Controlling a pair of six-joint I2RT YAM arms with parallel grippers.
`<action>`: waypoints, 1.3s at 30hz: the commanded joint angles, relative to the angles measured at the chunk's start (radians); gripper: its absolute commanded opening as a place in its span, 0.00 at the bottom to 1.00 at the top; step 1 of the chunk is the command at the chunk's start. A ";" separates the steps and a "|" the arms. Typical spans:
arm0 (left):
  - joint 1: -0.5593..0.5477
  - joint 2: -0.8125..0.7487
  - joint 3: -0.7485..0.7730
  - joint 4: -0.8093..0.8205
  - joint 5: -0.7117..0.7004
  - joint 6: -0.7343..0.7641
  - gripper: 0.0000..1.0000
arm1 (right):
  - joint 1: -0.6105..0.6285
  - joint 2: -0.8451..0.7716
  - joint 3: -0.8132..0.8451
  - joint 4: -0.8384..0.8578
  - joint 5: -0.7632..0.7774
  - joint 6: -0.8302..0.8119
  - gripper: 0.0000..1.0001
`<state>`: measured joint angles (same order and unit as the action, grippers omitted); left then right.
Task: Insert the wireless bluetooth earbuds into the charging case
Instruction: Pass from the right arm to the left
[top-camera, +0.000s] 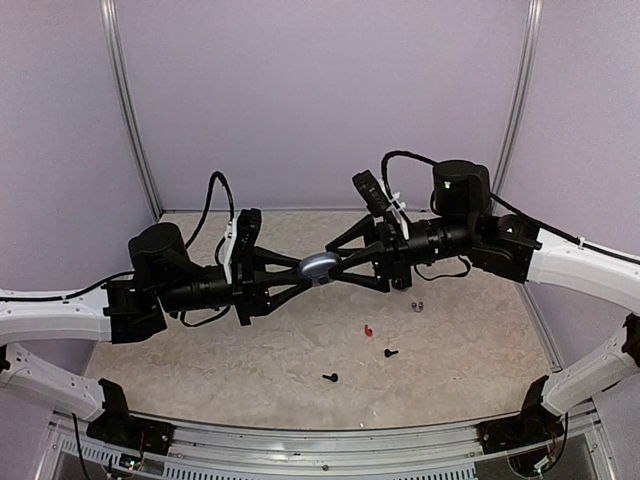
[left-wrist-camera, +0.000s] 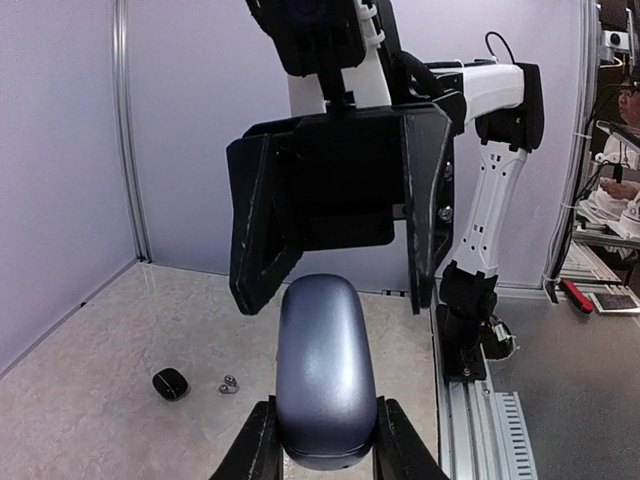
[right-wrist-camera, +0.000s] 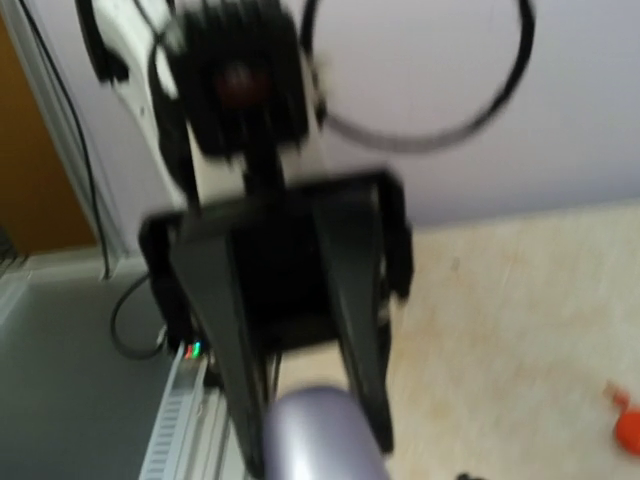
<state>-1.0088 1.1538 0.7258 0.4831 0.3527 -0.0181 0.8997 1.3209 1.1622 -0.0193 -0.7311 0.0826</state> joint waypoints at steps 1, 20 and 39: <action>0.008 0.012 0.056 -0.096 0.062 0.039 0.12 | 0.001 0.029 0.044 -0.221 -0.023 -0.052 0.54; 0.028 0.047 0.080 -0.132 0.123 0.029 0.14 | 0.024 0.080 0.119 -0.398 0.001 -0.162 0.23; 0.012 -0.055 -0.130 0.235 -0.009 -0.046 0.71 | 0.024 -0.004 -0.083 0.240 -0.042 0.105 0.10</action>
<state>-0.9844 1.0931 0.5938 0.6178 0.3748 -0.0311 0.9154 1.3495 1.1069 -0.0002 -0.7483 0.1101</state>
